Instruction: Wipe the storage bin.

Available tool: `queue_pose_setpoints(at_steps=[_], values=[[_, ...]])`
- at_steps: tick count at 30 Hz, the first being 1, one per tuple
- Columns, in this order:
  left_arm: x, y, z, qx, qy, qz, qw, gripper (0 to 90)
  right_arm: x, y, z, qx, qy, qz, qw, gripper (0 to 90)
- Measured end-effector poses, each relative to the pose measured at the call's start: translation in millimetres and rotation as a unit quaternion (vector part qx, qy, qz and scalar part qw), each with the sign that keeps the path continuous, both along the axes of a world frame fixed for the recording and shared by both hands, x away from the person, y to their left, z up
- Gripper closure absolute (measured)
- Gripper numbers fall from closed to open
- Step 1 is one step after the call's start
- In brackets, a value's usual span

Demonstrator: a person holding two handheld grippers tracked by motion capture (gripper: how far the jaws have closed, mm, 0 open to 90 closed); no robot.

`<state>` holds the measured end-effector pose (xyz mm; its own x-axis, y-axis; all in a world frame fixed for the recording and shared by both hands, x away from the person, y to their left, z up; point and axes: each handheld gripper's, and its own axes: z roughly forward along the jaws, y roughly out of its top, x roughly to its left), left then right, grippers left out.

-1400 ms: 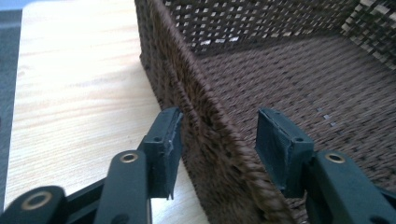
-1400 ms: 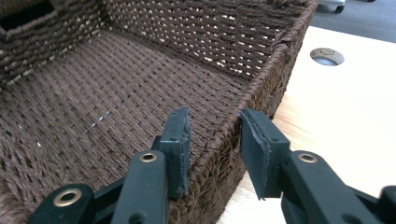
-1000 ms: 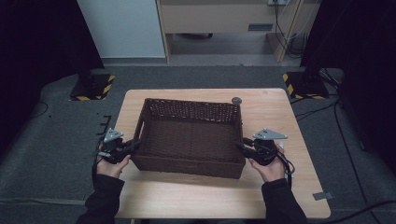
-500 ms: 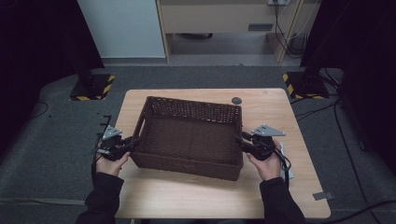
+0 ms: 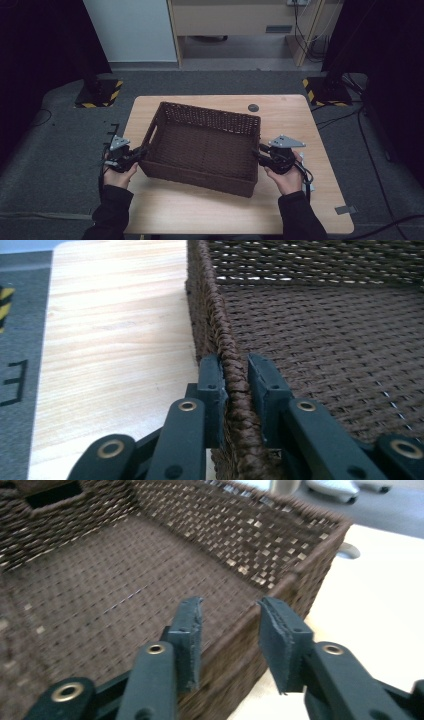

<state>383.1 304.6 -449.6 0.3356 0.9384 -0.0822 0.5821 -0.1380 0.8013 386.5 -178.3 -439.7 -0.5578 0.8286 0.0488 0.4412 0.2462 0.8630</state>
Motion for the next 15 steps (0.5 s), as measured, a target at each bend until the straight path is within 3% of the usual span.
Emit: queue_pose_setpoints(at_steps=[4, 10, 15], values=[[6.4, 4.2, -1.4, -0.016, 0.004, 0.001, 0.9999, 77.0, 8.9, 2.0, -4.1, -0.003, -0.013, -0.018, 0.9998, 57.5], [-2.5, 10.7, 4.2, -0.026, -0.007, -0.016, 0.9995, 64.5, 9.7, 2.0, -8.5, 0.012, -0.002, -0.015, 0.9998, 59.3], [-6.7, 16.7, 5.4, -0.043, -0.013, -0.013, 0.9989, 65.3, 3.5, 1.7, -6.6, 0.006, 0.005, -0.01, 0.9999, 58.9]])
